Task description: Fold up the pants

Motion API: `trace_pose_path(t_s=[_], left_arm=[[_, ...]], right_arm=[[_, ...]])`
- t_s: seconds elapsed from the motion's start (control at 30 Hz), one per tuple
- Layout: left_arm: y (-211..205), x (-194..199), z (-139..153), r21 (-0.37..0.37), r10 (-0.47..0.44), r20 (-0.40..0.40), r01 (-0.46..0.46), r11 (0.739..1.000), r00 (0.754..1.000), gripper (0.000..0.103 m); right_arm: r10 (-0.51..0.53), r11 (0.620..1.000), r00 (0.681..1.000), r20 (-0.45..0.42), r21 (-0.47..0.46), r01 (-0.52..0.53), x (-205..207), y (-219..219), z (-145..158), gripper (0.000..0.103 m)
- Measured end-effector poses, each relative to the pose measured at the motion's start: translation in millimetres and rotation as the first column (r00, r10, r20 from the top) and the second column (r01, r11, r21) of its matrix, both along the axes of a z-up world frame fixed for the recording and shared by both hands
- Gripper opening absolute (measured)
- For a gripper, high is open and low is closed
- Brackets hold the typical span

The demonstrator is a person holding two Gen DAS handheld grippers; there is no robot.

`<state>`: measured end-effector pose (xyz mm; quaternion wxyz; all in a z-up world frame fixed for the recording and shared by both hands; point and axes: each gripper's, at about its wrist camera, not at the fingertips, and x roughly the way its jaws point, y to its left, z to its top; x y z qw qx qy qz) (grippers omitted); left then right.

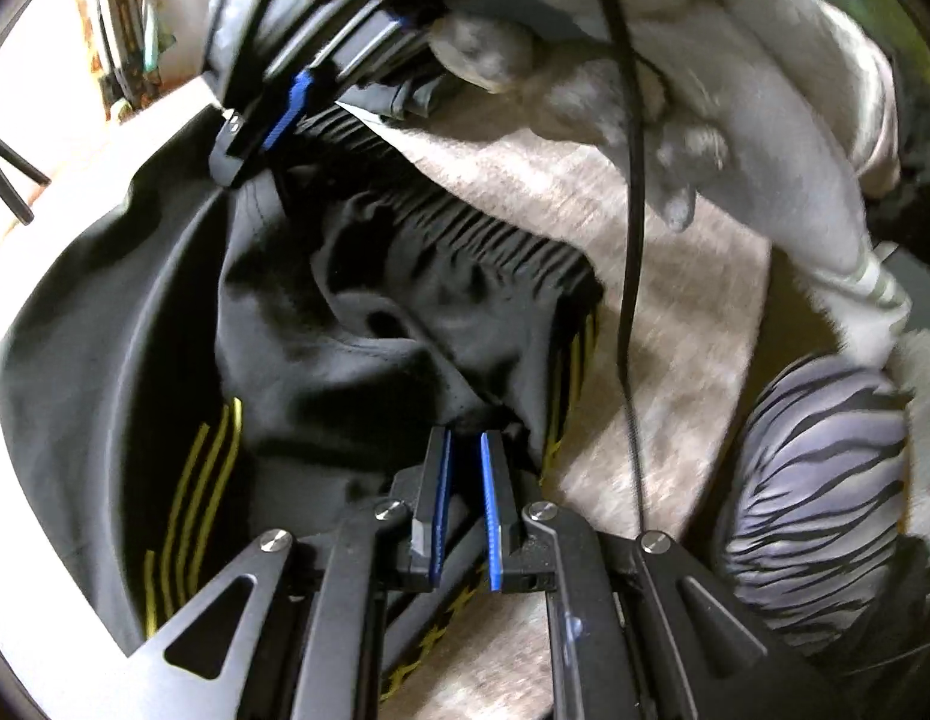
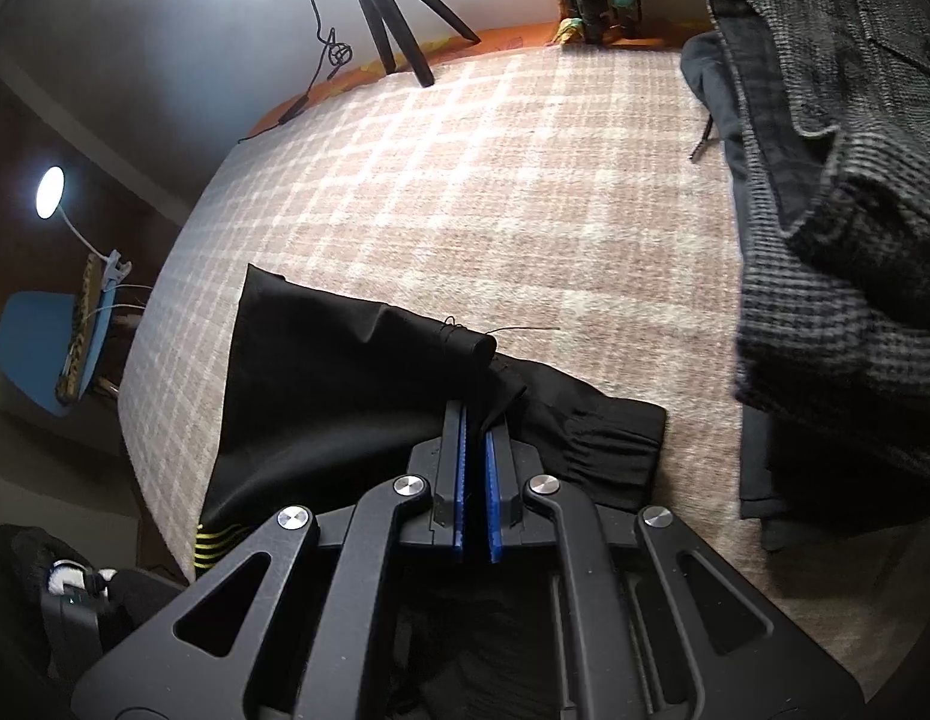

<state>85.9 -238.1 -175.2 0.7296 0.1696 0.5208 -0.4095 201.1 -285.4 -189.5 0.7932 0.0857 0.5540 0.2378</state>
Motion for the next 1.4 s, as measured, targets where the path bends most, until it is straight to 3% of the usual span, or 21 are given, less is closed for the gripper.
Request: trace_pose_path(t_s=[0.07,0.23,0.4,0.5,0.6,0.7,0.77,0.83,0.97,1.1,1.23,1.3,1.33,1.4], left_arm=[[-0.1,0.3,4.9,-0.059,-0.006,-0.056,0.003,0.998,0.998,0.007],[2.6,-10.0,26.7,-0.087,-0.012,0.016,0.013,0.996,1.000,0.007],[32.0,7.7,26.5,-0.060,0.084,0.047,-0.082,0.995,0.995,0.007],[49.6,23.0,20.2,-0.040,0.124,0.040,-0.123,0.992,0.991,0.007],[61.4,30.0,7.3,-0.026,0.152,0.013,-0.151,0.988,0.988,0.007],[62.9,32.2,-2.8,-0.025,0.165,-0.006,-0.166,0.986,0.986,0.007],[64.0,32.2,-8.9,-0.026,0.165,-0.015,-0.165,0.986,0.986,0.007],[64.4,31.2,-10.5,-0.030,0.160,-0.009,-0.160,0.987,0.987,0.007],[73.5,30.9,-7.9,-0.051,0.181,-0.015,-0.182,0.982,0.983,0.007],[87.7,30.4,-6.0,-0.074,0.202,-0.017,-0.202,0.977,0.979,0.007],[95.2,29.2,-5.2,-0.090,0.216,-0.030,-0.218,0.972,0.976,0.007],[94.2,28.2,-6.8,-0.088,0.210,-0.028,-0.212,0.973,0.977,0.007],[94.2,27.6,-7.1,-0.088,0.210,-0.029,-0.211,0.973,0.977,0.007],[96.1,25.8,-4.3,-0.097,0.212,-0.034,-0.215,0.972,0.977,0.007]], right_arm=[[-0.003,1.000,1.000,0.001,-0.012,0.003,1.0,-6.8,2.2,0.006],[-0.038,0.999,0.999,0.010,-0.036,0.038,10.4,-24.1,4.0,0.006],[-0.063,0.998,0.998,-0.028,-0.003,0.063,9.4,-26.5,-2.9,0.007],[-0.066,0.998,0.998,0.001,-0.016,0.066,-11.7,-25.5,12.1,0.009],[-0.037,0.995,0.999,-0.034,0.087,0.040,-40.6,-24.1,23.1,0.010],[0.008,0.992,0.995,-0.095,0.129,0.004,-71.8,-15.2,16.7,0.023],[0.012,0.993,0.990,-0.143,0.121,0.006,-86.0,-9.7,3.2,0.042],[-0.006,0.992,0.981,-0.196,0.125,0.031,-92.1,-9.3,-13.4,0.042],[-0.046,0.983,0.959,-0.281,0.156,0.093,-97.9,-12.1,-37.7,0.042],[-0.042,0.985,0.960,-0.277,0.152,0.087,-101.3,-5.8,-38.4,0.042],[-0.023,0.995,0.967,-0.255,0.089,0.047,-99.8,6.9,-34.7,0.040],[-0.002,0.996,0.965,-0.264,0.082,0.025,-99.4,13.0,-32.1,0.014],[0.002,0.996,0.964,-0.266,0.084,0.021,-100.3,15.5,-29.1,0.008],[0.012,0.998,0.970,-0.241,0.059,0.003,-101.9,22.0,-17.5,0.007]])
